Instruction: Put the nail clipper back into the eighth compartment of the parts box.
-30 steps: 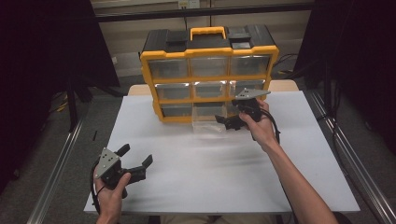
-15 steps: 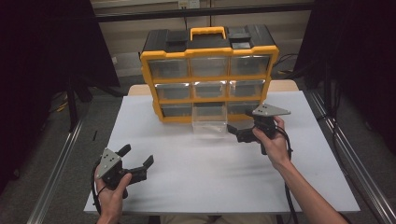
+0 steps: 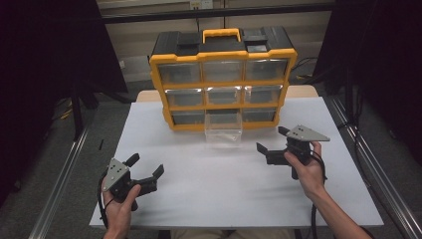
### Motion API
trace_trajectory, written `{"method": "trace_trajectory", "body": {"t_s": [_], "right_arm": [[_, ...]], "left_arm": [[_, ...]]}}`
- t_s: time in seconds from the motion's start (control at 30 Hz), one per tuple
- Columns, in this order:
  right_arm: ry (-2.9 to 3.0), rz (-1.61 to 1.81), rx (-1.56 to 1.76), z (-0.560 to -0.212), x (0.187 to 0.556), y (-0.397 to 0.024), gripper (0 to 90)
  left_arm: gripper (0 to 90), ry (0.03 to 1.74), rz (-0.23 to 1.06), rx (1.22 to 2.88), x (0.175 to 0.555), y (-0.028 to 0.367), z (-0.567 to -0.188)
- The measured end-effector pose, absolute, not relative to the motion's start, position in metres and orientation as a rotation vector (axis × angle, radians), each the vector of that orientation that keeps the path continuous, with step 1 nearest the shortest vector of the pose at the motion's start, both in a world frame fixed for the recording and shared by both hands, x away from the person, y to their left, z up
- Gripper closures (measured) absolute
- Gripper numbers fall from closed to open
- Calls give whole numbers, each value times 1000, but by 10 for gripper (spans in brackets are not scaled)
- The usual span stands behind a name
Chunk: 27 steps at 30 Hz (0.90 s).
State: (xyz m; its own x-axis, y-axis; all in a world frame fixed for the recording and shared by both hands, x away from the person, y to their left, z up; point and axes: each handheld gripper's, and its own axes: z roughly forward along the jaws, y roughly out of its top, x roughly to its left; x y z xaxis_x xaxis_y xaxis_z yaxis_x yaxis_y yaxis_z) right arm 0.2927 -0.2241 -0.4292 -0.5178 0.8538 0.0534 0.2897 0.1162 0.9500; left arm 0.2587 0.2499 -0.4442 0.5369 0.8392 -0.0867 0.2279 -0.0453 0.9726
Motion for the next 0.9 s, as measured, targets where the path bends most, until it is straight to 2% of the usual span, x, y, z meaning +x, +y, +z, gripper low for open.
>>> {"method": "trace_trajectory", "body": {"t_s": [0.9], "right_arm": [[1782,1366,1220,-438,226,-281,33]], "left_arm": [[46,947,632,1587,256,250,-444]]}}
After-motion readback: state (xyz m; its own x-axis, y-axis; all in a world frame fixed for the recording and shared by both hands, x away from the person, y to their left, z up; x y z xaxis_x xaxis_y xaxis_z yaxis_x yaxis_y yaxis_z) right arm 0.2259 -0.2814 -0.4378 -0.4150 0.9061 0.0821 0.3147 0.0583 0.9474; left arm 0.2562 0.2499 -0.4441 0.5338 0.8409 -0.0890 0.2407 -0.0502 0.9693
